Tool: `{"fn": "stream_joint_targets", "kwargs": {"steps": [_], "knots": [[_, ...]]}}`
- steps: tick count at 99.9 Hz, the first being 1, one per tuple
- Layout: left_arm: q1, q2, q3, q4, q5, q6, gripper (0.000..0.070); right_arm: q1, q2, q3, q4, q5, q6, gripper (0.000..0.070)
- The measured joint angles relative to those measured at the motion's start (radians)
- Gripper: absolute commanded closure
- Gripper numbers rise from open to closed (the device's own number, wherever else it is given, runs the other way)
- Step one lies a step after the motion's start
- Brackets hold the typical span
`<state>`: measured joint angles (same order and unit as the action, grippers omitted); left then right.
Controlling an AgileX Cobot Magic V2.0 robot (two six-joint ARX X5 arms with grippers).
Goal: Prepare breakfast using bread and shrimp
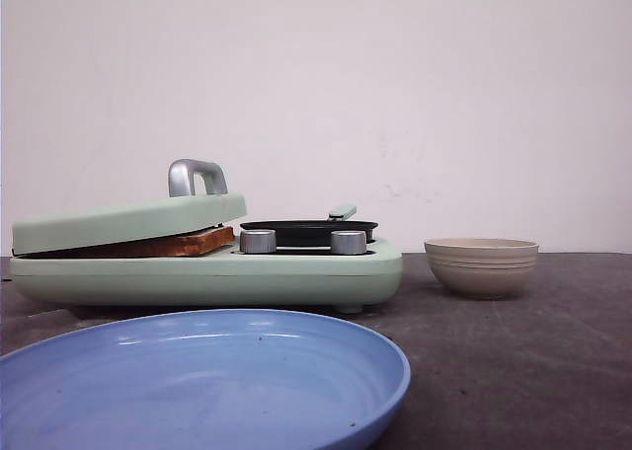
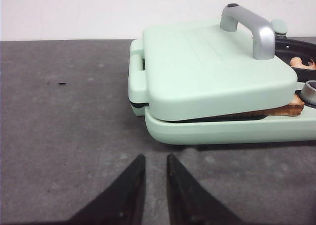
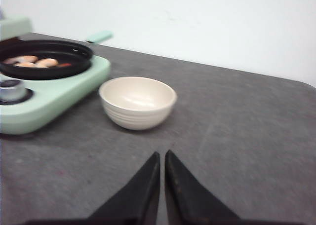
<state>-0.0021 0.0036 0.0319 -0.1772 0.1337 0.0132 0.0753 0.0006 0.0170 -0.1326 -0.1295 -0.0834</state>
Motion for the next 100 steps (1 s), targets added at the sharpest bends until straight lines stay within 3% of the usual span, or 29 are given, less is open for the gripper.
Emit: {"fn": "stream_joint_targets", "kwargs": {"steps": [23,52,100], "knots": [[0.0,0.0,0.0,0.0,0.0,0.0,0.07,-0.035,0.005,0.001,-0.043,0.037,0.002,0.069],[0.0,0.0,0.0,0.0,0.0,0.0,0.07,-0.035,0.005,0.001,-0.043,0.039,0.073,0.069],[0.0,0.0,0.0,0.0,0.0,0.0,0.07,-0.035,0.005,0.0,-0.034,0.027,0.084,0.069]]}}
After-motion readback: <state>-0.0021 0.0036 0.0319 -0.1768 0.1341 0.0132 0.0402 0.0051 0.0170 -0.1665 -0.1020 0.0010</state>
